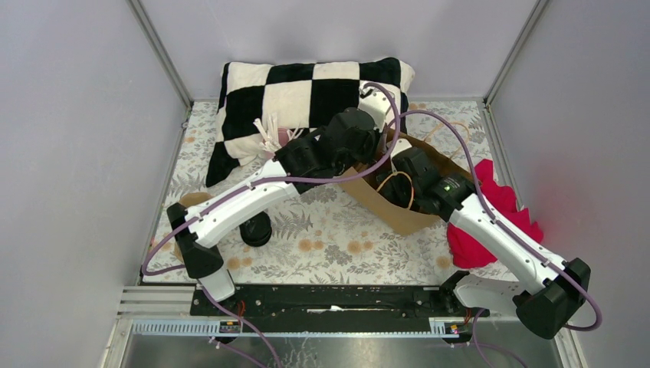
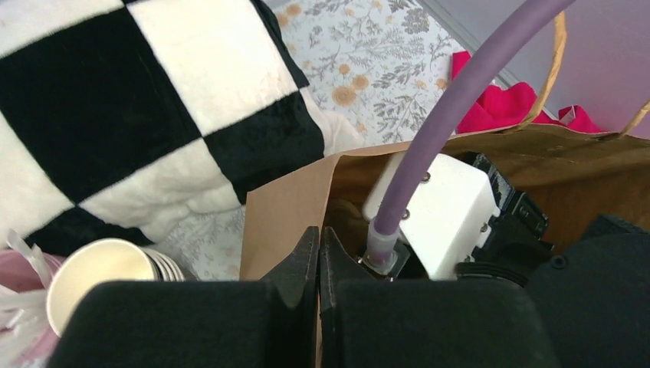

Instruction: Pack the takeout coffee

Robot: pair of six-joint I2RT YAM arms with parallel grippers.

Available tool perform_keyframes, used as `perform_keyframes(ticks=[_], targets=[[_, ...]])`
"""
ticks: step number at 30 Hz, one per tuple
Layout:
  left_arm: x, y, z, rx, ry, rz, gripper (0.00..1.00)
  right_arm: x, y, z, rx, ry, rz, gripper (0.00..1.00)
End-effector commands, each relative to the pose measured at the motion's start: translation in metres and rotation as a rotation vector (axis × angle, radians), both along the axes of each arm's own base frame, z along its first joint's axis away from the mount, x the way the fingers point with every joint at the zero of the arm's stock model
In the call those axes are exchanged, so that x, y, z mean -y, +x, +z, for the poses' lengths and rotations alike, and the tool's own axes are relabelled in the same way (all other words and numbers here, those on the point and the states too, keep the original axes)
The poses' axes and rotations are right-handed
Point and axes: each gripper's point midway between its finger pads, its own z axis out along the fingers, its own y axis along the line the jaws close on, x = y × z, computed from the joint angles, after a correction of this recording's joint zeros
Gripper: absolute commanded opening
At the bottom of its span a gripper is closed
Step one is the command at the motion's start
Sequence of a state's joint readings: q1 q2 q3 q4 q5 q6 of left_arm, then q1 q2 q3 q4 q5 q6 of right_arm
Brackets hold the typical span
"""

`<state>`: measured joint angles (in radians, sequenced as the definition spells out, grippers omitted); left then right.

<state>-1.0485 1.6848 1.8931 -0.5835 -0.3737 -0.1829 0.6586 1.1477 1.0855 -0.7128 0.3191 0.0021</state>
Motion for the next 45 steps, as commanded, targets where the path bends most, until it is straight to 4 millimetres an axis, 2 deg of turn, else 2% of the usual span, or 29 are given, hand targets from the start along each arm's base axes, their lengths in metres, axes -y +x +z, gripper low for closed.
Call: perform_keyframes(ticks=[1,5,15,22,26,31,35,45], targets=[[-0.011,-0.002,0.006,-0.105,-0.087,0.064,0.0,-0.001,-0.01,0.002,-0.053,0.001,0.011,0.85],[-0.022,-0.001,-0.009,-0.189,-0.087,0.099,0.0,0.003,-0.018,0.002,-0.091,-0.015,0.014,0.85],[-0.046,0.007,-0.04,-0.266,-0.055,0.184,0.0,0.008,-0.042,-0.018,-0.262,-0.035,-0.07,0.85],[-0.057,0.009,-0.047,-0.27,-0.039,0.209,0.0,0.012,-0.047,-0.011,-0.325,-0.067,-0.133,0.85],[-0.061,0.01,-0.05,-0.27,-0.034,0.221,0.0,0.013,-0.054,-0.014,-0.379,-0.07,-0.193,0.85],[-0.068,0.012,-0.055,-0.284,-0.029,0.231,0.0,0.019,-0.06,-0.03,-0.41,-0.095,-0.263,0.85],[-0.072,0.011,-0.058,-0.283,-0.02,0.232,0.0,0.021,-0.06,-0.05,-0.418,-0.099,-0.318,0.85],[-0.077,0.008,-0.061,-0.29,-0.015,0.221,0.0,0.024,-0.056,-0.071,-0.423,-0.106,-0.348,0.85]])
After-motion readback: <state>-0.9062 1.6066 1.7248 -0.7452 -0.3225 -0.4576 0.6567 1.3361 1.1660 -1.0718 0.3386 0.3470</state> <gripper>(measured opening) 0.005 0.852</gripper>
